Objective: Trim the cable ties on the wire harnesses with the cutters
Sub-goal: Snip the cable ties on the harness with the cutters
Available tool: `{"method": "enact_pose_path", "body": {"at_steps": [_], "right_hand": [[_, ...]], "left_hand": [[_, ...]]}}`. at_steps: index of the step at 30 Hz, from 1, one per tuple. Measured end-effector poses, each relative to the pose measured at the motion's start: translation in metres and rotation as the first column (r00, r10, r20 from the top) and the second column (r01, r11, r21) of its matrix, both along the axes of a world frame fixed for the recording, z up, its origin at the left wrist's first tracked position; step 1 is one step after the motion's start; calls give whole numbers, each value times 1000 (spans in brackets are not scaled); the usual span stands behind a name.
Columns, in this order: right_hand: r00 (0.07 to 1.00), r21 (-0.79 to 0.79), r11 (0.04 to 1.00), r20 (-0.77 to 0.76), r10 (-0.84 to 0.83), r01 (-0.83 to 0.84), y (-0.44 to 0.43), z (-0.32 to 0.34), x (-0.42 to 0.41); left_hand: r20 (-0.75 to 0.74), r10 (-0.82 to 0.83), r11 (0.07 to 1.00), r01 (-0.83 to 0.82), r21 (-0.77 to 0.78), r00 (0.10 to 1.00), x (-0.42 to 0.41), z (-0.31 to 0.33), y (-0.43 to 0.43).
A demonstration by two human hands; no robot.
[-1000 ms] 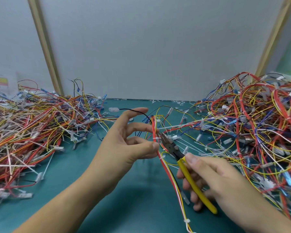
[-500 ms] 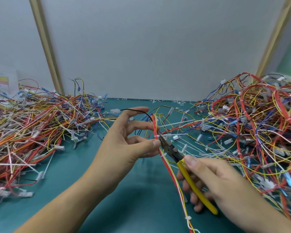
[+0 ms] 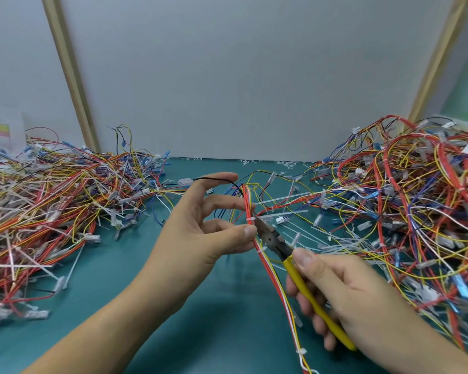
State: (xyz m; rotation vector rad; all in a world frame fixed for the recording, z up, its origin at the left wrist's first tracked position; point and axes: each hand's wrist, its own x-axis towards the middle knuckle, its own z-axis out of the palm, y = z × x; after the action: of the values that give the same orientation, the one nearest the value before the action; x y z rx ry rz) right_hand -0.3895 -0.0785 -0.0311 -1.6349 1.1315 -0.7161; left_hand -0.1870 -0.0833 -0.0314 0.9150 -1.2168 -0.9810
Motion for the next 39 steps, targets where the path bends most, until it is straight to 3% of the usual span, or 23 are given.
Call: {"method": "enact_pose_path", "body": {"at_steps": [6,11,17,23,26,31,35,39], "right_hand": [[995,27,999,90,-50,47,-2,0,-3],[984,-61,994,163,-78,89,-5,-2,-4],[971,-166,977,221,-94,133,-10,-7,-6],[962,-232,957,250,-113,173,-14,-13,-8],[959,-224,958,256,-118,178,-16,-15,-8],[950,-203,960,283,-129,191,-15,-15,-6],[935,-209,950,316,-159,232,-16,-11,-8],[936,-228,944,312,-163,240,-19,10,-15]], "left_hand": [[12,15,1000,-16,14,1000,2,-2,-2],[-270,-31,978,85,191,962,4,-1,-6],[-376,-1,928,140,344,927,5,-5,-8],[-215,12,909,79,409,977,-2,-19,-12],[55,49,953,-63,298,997,-6,-27,-15],[240,102,976,-144,166,965,-7,-32,-19],[203,166,970,-197,142,965,-7,-29,-17],[-35,307,945,-300,126,951,-1,-7,-17]]}}
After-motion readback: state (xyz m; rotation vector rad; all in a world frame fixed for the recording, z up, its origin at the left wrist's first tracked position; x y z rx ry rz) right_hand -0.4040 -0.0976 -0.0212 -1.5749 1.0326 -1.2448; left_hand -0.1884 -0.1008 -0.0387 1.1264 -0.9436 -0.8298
